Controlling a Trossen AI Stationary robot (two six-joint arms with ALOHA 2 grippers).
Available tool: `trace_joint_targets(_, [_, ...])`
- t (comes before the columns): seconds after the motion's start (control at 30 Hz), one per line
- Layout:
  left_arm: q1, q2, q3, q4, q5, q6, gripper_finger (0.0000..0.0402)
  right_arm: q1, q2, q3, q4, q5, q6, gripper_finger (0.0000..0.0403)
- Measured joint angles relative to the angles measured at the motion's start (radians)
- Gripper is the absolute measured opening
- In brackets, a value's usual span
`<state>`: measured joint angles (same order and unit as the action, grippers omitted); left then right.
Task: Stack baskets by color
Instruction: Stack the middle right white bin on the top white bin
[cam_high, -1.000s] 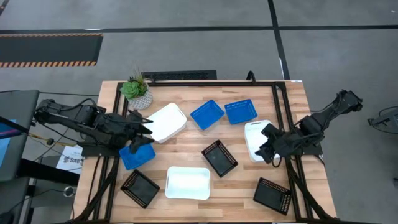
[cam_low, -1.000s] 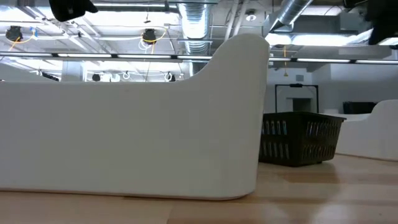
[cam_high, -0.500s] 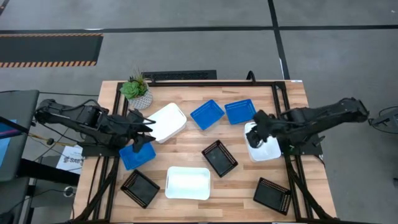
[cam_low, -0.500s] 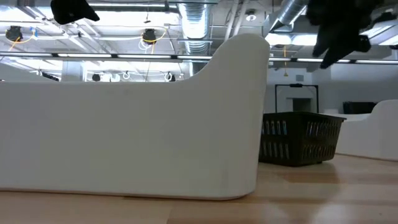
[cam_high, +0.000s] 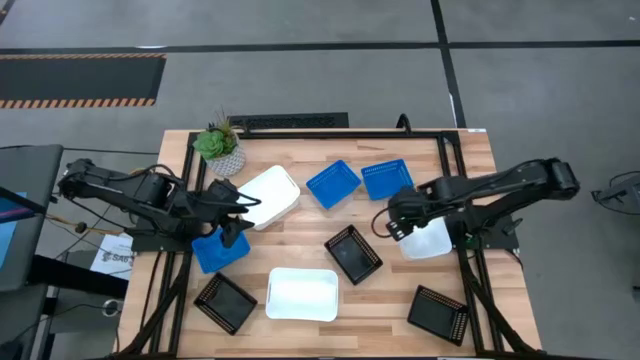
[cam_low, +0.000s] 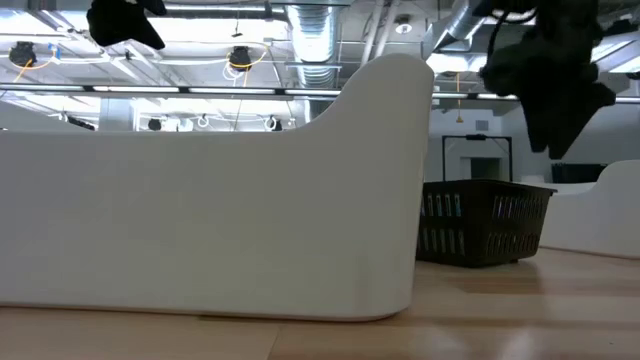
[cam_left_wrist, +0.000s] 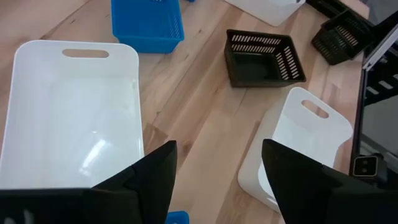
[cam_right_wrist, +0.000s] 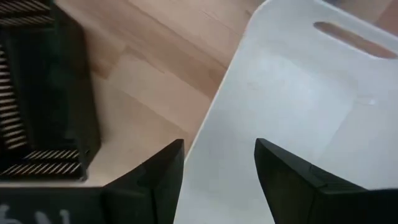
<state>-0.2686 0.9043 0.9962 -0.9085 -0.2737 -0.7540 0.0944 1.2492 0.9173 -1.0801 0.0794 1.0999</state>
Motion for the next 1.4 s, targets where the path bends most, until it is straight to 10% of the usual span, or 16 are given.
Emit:
trace_joint_targets(0.5, [0.000,0.012,-0.001,-0.001,0.004,0.001,0.0224,-0.026,0.329,-0.002,0.062,0.035,-0.029,0.0213])
trace_joint_targets(0.67, [0.000,0.012,-0.001,-0.003,0.005,0.001,0.0224,-0.044,0.357,0.001,0.109,0.047,-0.033,0.0138])
trace_joint_targets(0.83, [0.000,0.012,-0.001,-0.011,0.005,0.001,0.0224,-0.052,0.358,-0.003,0.105,0.046,-0.036,0.0017])
trace_joint_targets(1.4, [0.000,0.009,-0.001,-0.018,0.029,0.000,0.0224,0.061,0.115,0.054,0.016,0.077,0.051,0.0002])
